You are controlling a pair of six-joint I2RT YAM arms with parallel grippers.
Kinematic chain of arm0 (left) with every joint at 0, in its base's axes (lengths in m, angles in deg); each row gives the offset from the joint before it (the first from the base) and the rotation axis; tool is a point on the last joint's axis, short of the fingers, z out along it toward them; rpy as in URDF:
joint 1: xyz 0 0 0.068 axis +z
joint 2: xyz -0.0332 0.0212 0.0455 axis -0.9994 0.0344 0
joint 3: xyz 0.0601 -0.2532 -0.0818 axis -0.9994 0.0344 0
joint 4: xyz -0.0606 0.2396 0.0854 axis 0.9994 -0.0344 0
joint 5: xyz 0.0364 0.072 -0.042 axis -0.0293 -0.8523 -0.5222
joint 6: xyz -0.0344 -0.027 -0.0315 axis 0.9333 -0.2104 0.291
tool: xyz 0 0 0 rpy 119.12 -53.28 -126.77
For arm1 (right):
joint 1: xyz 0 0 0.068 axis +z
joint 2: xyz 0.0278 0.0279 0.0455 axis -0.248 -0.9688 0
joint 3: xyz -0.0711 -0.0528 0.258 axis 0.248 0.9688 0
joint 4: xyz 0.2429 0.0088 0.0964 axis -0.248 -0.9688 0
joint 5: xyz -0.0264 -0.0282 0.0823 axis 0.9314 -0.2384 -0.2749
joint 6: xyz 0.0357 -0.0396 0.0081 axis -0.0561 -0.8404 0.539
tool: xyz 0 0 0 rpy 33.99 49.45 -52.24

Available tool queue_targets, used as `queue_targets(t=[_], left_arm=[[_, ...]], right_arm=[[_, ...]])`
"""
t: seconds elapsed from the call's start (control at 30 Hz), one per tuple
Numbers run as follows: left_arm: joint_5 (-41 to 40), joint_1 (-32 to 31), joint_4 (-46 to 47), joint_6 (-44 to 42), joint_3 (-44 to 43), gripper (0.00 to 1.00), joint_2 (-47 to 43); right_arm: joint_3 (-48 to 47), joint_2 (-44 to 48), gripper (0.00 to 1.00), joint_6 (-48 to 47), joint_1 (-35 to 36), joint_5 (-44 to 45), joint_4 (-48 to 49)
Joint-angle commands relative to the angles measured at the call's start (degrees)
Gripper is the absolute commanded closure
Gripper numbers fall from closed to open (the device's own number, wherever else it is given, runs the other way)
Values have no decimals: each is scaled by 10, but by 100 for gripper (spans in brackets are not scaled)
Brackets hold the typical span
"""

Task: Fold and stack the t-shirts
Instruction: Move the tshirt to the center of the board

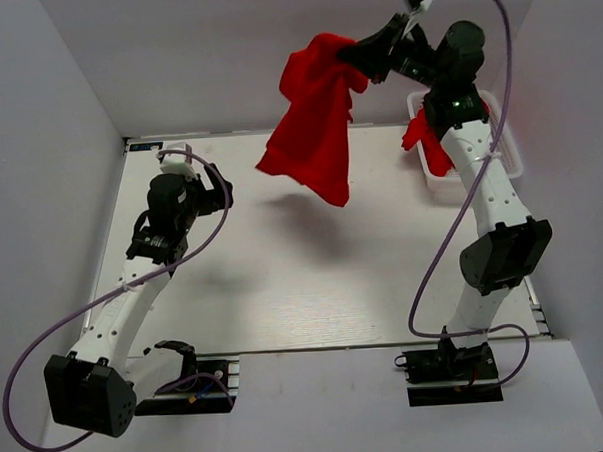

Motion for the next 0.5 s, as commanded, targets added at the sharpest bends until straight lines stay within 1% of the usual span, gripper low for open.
queue_targets(t=[0.0,0.07,0.1,0.13,0.17,0.2,0.23,0.27,0.3,0.33,0.43,0.47], left_arm=[[-40,1,-30,19,16,0,-31],[-54,1,-46,32,22,0,-38],[-54,1,-54,32,22,0,-38],[-64,1,-54,37,22,0,-38],[-71,1,-63,37,22,0,-32],[-71,1,-69,37,27,0,-22],[-79,1,-69,43,27,0,-15],[-79,1,-78,43,27,0,-8],[-79,1,-78,43,21,0,1],[-79,1,-78,43,21,0,18],[-50,1,-70,43,9,0,53],[-45,1,-70,48,1,0,82]], right_arm=[[104,32,100,7,17,-13,55],[215,43,100,-4,24,3,69],[243,44,100,-18,24,10,68],[295,42,100,-19,24,23,71],[346,38,81,-23,25,38,68],[364,34,71,-35,25,45,62],[393,29,58,-37,23,63,26],[396,16,34,-42,19,77,6],[395,14,12,-57,17,85,-16],[397,13,10,-71,18,106,-61],[415,42,10,-97,25,156,-89],[429,60,10,-95,25,180,-90]])
